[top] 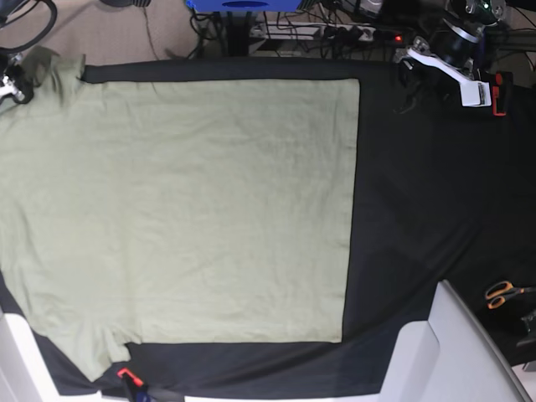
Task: Fold the T-shirt properly
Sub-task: 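Lower the left gripper onto the shirt edge and pinch it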
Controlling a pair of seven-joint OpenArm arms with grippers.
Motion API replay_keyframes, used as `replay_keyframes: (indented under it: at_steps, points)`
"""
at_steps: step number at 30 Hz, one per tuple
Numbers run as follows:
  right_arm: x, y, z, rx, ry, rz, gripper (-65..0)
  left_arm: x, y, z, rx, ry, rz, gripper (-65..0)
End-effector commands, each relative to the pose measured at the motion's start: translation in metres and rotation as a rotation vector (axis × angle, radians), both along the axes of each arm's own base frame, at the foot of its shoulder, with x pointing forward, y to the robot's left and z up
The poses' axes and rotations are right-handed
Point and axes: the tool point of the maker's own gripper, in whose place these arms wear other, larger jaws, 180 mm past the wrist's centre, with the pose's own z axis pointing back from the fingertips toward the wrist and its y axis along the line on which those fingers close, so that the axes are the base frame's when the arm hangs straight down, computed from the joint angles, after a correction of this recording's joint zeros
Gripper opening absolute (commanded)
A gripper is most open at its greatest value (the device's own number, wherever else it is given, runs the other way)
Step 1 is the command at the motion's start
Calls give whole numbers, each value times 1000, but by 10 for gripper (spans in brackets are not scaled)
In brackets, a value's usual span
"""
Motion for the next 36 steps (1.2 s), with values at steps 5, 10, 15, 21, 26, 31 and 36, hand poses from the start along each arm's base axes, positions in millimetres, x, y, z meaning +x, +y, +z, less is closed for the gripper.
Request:
replay_keyframes:
  at_steps: [5, 10, 15, 21, 26, 31, 36]
  points:
    - [-5, 2, -2, 1, 38, 34, -647, -1, -3, -24, -66, 27, 65, -222]
    - [-5, 2, -2, 1, 39, 36, -648, 0, -41, -55, -155, 91, 12, -222]
    - [-5, 1, -1, -3, 37, 36, -648, 2, -68, -73, -209, 132, -30, -222]
    - [-6, -5, 1, -13, 42, 38, -648, -7, -76, -94, -248, 188, 2, -222]
    - [-6, -5, 1, -13, 42, 38, -648, -10, -107, -97, -291, 206, -57, -222]
    - [-5, -6, 1, -15, 41, 39, -648, -10, -116, -97, -303, 209, -74, -224]
    - [-6, -5, 1, -14, 42, 39, -648, -9, -112, -97, -295, 209, -72, -253]
